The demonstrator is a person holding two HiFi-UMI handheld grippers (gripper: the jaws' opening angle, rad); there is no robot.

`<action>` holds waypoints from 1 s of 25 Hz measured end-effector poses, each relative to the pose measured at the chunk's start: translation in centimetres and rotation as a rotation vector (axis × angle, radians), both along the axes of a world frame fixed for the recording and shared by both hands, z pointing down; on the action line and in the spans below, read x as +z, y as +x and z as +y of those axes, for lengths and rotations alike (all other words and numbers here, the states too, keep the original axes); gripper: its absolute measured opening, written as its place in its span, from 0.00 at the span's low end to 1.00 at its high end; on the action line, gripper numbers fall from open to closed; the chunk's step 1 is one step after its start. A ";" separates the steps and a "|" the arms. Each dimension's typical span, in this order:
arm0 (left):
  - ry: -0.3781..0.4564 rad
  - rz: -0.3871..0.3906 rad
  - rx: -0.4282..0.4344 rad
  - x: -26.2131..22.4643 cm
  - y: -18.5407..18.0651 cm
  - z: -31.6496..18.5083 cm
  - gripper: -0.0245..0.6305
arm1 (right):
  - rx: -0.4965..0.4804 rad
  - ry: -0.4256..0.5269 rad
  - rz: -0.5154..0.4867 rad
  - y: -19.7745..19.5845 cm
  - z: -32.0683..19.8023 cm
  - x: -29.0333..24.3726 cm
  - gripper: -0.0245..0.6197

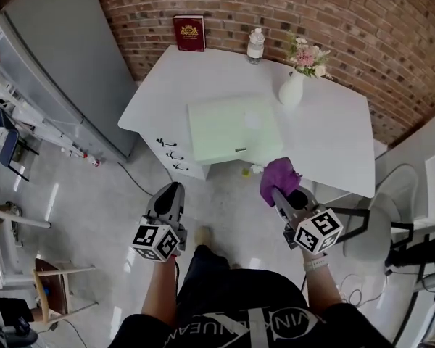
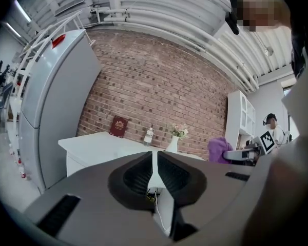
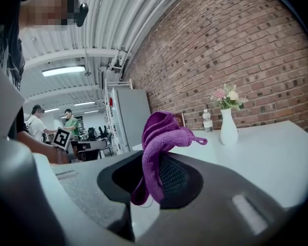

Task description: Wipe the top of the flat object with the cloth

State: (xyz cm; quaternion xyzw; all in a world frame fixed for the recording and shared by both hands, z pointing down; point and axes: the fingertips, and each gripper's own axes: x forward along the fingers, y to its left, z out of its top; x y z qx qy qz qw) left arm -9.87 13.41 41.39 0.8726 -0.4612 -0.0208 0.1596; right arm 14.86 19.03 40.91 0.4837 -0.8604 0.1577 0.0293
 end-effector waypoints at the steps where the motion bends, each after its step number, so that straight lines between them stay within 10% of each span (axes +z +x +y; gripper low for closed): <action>1: -0.001 0.000 0.012 -0.1 0.0 -1.1 0.09 | 0.005 0.000 0.001 -0.2 -0.8 -0.2 0.16; 25: -0.072 -0.030 0.276 3.9 -0.5 -17.0 0.09 | 0.176 -0.086 -0.022 -5.6 -13.1 2.4 0.16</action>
